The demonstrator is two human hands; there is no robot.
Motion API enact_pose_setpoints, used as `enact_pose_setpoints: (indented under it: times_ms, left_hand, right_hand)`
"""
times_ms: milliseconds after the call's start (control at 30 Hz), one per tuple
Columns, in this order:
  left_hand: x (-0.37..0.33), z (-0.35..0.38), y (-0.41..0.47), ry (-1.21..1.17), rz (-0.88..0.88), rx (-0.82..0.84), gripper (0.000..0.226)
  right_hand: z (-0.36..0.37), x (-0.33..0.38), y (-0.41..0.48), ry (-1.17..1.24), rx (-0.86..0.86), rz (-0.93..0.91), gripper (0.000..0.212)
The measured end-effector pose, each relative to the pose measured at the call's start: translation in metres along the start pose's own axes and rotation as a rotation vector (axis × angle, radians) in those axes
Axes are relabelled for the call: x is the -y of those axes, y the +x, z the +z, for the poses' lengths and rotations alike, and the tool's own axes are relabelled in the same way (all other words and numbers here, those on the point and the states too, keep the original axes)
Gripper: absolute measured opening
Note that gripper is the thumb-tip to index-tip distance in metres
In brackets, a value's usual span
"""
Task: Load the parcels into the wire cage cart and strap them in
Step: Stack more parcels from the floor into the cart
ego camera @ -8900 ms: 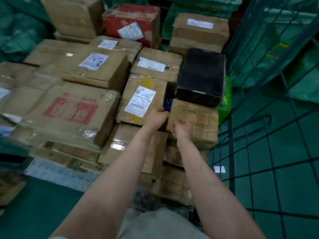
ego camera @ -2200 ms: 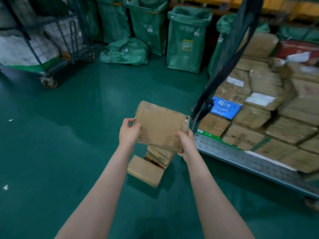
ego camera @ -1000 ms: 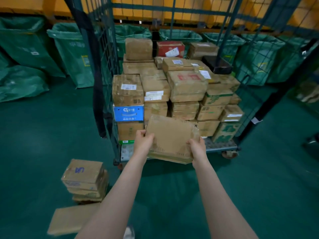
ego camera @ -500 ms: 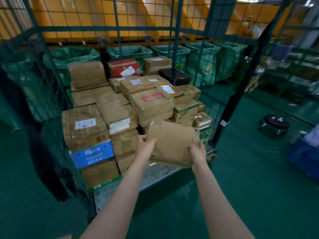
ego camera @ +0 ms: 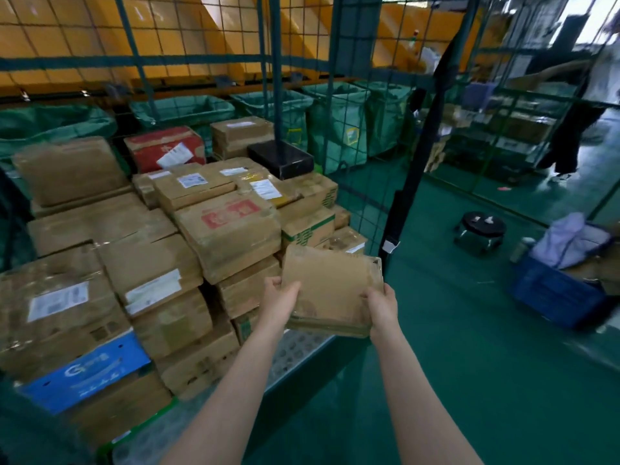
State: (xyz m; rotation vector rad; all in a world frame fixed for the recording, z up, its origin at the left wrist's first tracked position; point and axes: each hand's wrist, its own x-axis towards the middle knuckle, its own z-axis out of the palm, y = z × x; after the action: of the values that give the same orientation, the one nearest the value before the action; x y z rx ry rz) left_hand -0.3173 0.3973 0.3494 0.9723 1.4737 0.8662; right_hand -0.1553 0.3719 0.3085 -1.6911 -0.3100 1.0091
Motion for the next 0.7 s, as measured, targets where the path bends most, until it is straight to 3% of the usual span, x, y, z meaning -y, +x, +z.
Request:
enact_pose_setpoints:
  times_ms: [400, 700]
  left_hand:
    - [-0.047, 0.179, 0.055, -0.126, -0.078, -0.043, 0.026]
    - [-0.064, 0.231, 0.113, -0.087, -0.105, -0.093, 0.024]
  right_hand:
    - [-0.083, 0.088, 0.155, -0.099, 0.018, -0.057, 0.061]
    - [-0.079, 0.117, 0.231, -0.088, 0.068, -0.042, 0.056]
